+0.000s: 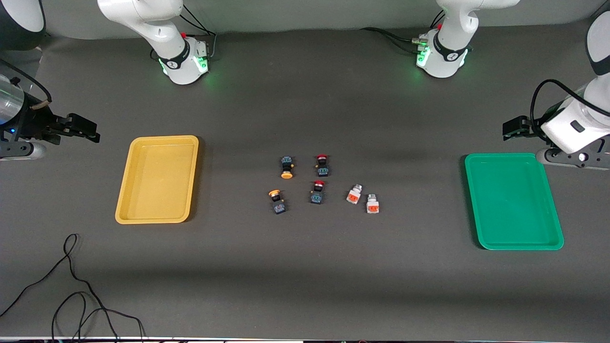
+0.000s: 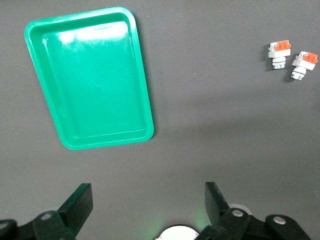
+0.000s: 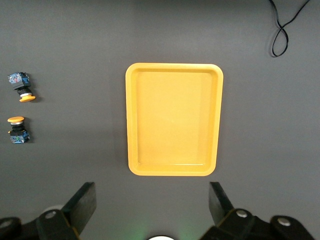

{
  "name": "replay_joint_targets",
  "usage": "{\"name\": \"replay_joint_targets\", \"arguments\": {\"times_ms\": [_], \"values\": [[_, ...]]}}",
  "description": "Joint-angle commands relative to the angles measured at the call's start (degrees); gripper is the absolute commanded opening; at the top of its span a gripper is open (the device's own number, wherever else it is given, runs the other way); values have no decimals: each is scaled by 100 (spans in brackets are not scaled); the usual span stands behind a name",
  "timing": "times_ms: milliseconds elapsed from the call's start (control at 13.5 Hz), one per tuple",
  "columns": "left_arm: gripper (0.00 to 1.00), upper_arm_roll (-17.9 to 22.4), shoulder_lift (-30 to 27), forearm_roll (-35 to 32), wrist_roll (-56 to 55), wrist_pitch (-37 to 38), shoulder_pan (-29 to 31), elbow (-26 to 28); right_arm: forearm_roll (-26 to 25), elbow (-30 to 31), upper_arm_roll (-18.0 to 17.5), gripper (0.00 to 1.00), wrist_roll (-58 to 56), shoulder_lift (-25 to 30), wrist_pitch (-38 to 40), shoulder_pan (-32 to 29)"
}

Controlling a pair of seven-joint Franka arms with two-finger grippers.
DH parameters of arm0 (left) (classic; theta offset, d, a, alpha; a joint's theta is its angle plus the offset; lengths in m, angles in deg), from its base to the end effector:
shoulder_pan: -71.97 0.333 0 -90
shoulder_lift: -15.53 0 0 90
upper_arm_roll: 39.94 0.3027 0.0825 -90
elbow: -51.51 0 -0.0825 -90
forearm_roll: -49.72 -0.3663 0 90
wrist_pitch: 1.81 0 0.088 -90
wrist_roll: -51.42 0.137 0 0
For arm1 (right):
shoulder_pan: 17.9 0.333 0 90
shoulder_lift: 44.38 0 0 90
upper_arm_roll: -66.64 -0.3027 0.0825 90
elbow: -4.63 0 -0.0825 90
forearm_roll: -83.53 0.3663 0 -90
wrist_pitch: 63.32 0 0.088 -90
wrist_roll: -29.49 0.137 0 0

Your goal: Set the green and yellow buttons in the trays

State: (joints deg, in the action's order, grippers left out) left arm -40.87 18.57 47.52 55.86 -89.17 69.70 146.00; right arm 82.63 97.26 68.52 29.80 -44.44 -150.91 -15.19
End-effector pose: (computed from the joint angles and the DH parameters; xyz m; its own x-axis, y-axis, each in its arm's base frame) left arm 0.5343 -0.0243 0.5144 0.9752 -0.1304 -0.1789 -0.1367 -0.9903 -0.0234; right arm 0.5280 0.0054 0.5566 0.9960 0.0084 -0.0888 0.0098 -0.9998 0.0162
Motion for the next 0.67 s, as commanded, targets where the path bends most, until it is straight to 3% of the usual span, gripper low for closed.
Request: {"name": "replay_joint_targets", "arguments": {"times_ms": [0,593], "values": [[100,5,49,0,93,131,16,-150,2,79,14,100,119,93,-4,19],[100,5,75,35,93,131,16,-159,203,97,-48,100,477,40,-22,281]]}}
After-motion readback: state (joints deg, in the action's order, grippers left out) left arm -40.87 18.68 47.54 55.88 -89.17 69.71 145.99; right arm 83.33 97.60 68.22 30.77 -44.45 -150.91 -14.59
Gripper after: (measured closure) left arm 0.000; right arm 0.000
